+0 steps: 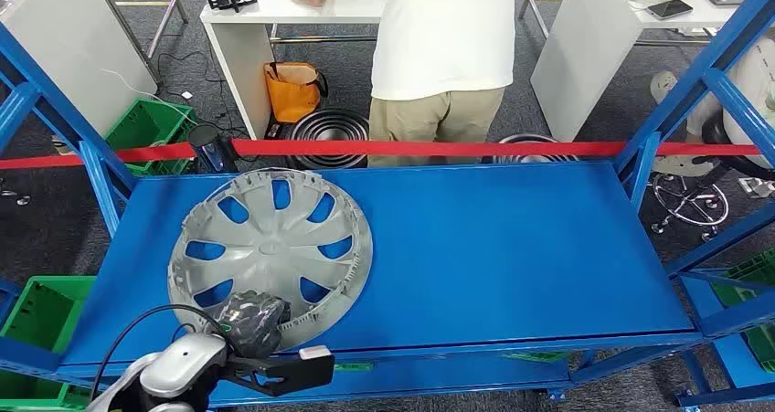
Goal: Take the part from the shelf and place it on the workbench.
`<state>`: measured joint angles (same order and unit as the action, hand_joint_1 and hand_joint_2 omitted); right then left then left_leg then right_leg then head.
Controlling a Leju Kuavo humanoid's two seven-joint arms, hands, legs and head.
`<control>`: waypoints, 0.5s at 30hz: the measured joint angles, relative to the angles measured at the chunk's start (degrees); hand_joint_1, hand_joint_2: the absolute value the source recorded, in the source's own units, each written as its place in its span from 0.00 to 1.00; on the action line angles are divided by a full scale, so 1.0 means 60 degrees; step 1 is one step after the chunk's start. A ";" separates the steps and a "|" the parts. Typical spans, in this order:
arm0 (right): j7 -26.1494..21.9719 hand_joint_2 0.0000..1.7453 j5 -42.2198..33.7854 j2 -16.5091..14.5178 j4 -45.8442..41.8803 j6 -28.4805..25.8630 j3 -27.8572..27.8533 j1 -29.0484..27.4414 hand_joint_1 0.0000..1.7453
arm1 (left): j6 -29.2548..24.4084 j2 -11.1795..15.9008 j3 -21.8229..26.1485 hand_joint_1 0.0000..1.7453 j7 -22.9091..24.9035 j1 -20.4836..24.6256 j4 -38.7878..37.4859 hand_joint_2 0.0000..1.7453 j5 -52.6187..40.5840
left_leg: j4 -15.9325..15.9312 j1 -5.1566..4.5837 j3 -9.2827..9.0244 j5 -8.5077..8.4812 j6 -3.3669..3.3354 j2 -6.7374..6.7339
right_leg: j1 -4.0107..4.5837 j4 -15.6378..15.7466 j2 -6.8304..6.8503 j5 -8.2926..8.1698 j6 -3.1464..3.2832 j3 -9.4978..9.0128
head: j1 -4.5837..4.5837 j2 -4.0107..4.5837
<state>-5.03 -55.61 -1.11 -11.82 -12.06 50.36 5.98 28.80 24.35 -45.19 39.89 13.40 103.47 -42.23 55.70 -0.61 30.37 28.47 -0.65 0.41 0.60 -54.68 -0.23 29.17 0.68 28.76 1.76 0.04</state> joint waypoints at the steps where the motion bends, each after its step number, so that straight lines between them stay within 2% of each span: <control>1: 0.0000 0.00 0.0001 0.0000 0.0000 0.0000 0.0000 0.0000 0.00 | 0.0015 -0.0002 0.0002 1.00 0.0000 0.0000 0.0000 1.00 -0.0037 | 0.0000 0.0000 0.0000 0.0000 0.0000 0.0000 | 0.0000 0.0000 0.0000 0.0000 0.0000 0.0000 | 0.0001 0.0000; 9: 0.0002 0.00 -0.0012 0.0000 0.0000 0.0000 0.0056 0.0001 0.00 | -0.0073 -0.0011 0.0069 1.00 0.0007 -0.0012 -0.0083 1.00 -0.0129 | 0.0000 -0.0001 0.0005 0.0002 -0.0001 -0.0001 | -0.0001 0.0000 -0.0001 0.0001 0.0000 -0.0001 | 0.0012 0.0000; 15: 0.0000 0.00 -0.0140 0.0000 0.0000 -0.0005 0.0078 0.0003 0.00 | -0.2185 0.0002 -0.0023 1.00 -0.0098 0.0179 -0.0079 1.00 0.0536 | 0.0000 -0.0002 0.0007 0.0002 -0.0001 0.0014 | -0.0002 0.0003 0.0001 0.0001 -0.0001 0.0001 | 0.0019 0.0000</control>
<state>-5.03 -56.46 -1.11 -11.82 -12.10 50.83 5.99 15.69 24.36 -45.33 39.30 14.47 103.00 -39.01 55.70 -0.62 30.41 28.48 -0.66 0.50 0.59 -54.66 -0.23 29.17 0.67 28.76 1.87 0.04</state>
